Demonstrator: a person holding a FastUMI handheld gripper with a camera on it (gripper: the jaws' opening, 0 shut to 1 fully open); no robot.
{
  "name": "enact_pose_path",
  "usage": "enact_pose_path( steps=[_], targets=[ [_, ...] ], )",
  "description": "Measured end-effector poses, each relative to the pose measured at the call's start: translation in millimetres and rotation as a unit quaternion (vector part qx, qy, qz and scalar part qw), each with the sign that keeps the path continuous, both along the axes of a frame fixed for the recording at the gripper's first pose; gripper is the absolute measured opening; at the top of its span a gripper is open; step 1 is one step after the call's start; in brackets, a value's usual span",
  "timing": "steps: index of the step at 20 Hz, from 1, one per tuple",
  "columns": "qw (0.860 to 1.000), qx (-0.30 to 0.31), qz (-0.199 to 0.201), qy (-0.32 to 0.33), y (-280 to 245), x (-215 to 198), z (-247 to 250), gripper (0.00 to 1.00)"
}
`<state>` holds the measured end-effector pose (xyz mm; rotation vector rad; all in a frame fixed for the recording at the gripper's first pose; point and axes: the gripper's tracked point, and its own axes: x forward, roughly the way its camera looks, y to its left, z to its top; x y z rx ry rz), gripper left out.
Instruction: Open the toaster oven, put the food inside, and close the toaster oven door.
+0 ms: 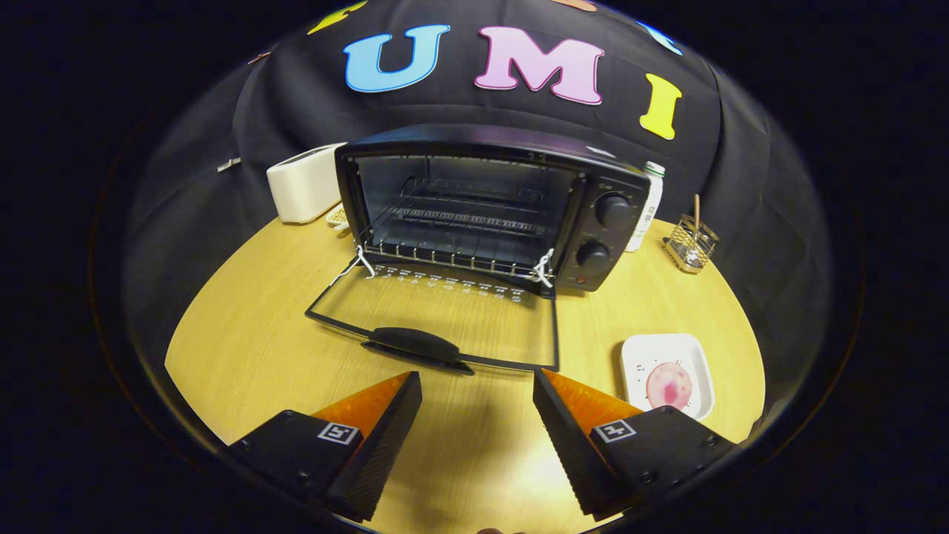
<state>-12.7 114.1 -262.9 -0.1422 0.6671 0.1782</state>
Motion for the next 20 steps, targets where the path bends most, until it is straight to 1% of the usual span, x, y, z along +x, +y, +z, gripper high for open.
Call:
enact_pose_path(
  steps=[5,9,11,16,20],
  targets=[
    [1.000,-0.012,-0.003,-0.013,-60,1,26,0.99],
    [0.999,-0.018,0.024,-0.021,-94,1,45,0.99],
    [0.999,-0.015,0.026,-0.019,-116,3,49,0.99],
    [1.000,0.005,0.008,-0.006,-172,18,56,0.99],
    [1.000,0.010,-0.012,0.018,-231,31,47,0.99]
  ],
)
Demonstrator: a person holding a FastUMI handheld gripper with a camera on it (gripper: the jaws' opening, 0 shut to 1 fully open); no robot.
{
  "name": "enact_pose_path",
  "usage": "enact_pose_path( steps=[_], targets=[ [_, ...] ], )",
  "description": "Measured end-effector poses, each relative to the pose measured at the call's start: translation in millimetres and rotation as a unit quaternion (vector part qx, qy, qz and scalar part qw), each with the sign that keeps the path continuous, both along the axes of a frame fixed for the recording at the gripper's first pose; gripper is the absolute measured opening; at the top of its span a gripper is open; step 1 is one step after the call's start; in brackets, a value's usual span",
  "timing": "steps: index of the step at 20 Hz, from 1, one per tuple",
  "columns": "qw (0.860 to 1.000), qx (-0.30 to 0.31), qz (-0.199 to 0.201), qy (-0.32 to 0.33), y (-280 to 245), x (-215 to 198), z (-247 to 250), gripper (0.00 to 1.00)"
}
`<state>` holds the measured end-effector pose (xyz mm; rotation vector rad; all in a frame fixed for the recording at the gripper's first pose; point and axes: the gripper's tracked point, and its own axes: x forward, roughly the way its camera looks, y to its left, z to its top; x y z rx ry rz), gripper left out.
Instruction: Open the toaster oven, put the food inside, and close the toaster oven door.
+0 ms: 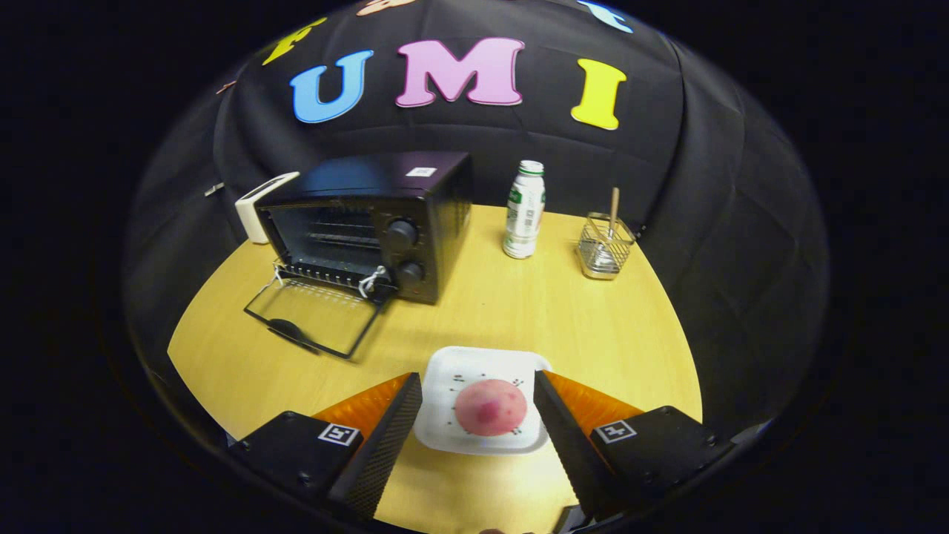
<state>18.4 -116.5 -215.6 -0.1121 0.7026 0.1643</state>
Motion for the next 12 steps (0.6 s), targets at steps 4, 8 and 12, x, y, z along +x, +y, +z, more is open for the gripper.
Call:
enact_pose_path(
  steps=[4,8,12],
  targets=[
    [0.999,0.026,-0.026,0.037,-49,9,-21,0.99],
    [0.996,0.026,-0.038,0.079,-83,15,-59,0.99],
    [0.992,0.031,-0.043,0.115,-89,25,-87,1.00]
  ],
)
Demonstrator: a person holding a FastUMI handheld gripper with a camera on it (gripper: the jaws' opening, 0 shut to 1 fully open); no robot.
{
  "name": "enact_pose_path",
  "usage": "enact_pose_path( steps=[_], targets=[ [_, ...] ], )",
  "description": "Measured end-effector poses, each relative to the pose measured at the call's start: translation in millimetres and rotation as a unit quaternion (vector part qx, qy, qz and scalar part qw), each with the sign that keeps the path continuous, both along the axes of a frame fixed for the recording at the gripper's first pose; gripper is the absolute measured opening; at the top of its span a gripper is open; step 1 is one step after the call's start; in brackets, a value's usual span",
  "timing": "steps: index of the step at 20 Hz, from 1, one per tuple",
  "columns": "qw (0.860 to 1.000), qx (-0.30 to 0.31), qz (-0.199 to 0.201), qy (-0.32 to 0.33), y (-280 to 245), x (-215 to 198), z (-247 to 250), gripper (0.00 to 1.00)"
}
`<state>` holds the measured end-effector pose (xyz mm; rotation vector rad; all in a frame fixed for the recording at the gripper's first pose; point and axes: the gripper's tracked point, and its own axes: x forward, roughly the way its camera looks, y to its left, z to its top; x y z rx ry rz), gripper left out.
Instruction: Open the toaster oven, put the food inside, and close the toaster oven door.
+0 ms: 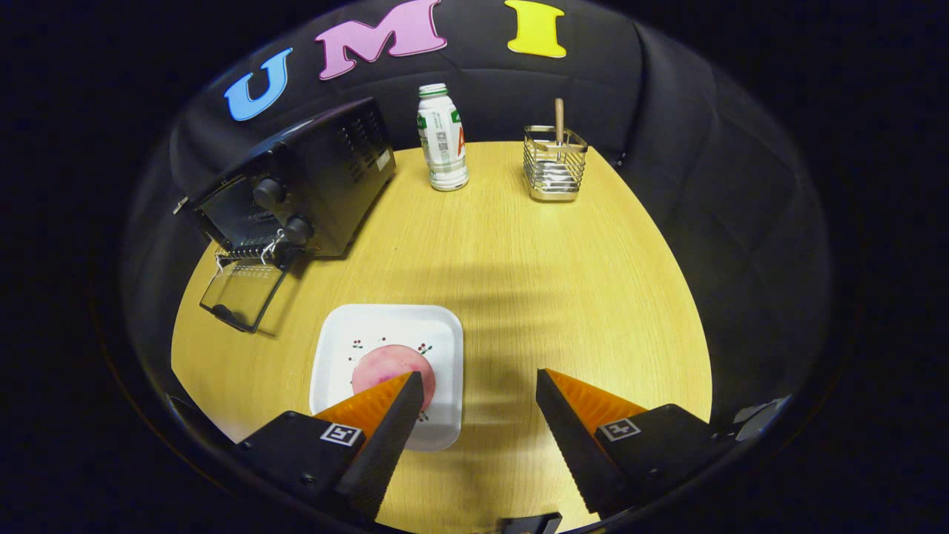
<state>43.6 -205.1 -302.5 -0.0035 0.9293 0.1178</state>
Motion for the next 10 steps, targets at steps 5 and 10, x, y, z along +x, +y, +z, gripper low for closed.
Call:
enact_pose_path(
  steps=[5,10],
  targets=[
    [0.999,0.006,0.001,0.035,6,10,-22,1.00],
    [0.998,-0.002,0.007,0.059,9,10,-37,1.00]
  ],
)
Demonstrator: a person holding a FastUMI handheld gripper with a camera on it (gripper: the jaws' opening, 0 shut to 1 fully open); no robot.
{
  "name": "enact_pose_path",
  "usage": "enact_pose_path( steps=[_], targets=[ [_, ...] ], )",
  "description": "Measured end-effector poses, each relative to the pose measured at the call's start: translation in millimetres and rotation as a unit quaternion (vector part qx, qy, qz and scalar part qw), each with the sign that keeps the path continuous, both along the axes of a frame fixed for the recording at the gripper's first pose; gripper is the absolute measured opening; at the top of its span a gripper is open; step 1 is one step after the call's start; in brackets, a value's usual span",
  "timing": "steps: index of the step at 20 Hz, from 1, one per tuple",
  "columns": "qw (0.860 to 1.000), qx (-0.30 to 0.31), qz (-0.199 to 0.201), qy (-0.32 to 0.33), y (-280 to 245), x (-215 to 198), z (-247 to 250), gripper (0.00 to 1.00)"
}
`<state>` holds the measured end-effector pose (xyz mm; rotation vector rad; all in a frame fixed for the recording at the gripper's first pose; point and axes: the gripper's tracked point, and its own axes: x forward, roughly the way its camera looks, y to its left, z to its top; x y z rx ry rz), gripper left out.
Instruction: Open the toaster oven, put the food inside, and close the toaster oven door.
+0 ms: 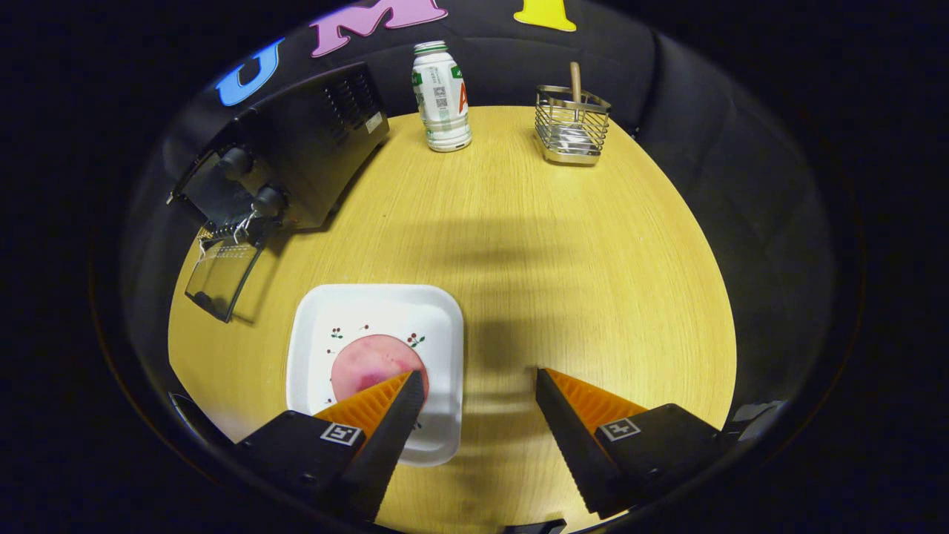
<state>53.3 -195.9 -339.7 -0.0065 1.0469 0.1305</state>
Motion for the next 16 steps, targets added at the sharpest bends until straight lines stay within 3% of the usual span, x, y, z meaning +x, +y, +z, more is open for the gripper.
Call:
enact_pose_path(
  steps=[6,7,8,9,11,13,16],
  targets=[
    [1.000,0.011,0.000,0.011,8,0,-1,0.91],
    [1.000,0.016,-0.001,0.019,13,1,-2,0.83],
    [0.999,0.021,-0.003,0.025,14,0,-2,0.65],
    [0.999,0.038,-0.007,0.036,20,-1,-3,0.61],
    [0.997,0.053,-0.024,0.050,23,-1,-7,0.37],
    [0.997,0.057,-0.019,0.055,21,-2,-4,0.37],
    [0.995,0.065,-0.030,0.067,20,-1,-5,0.27]
  ],
)
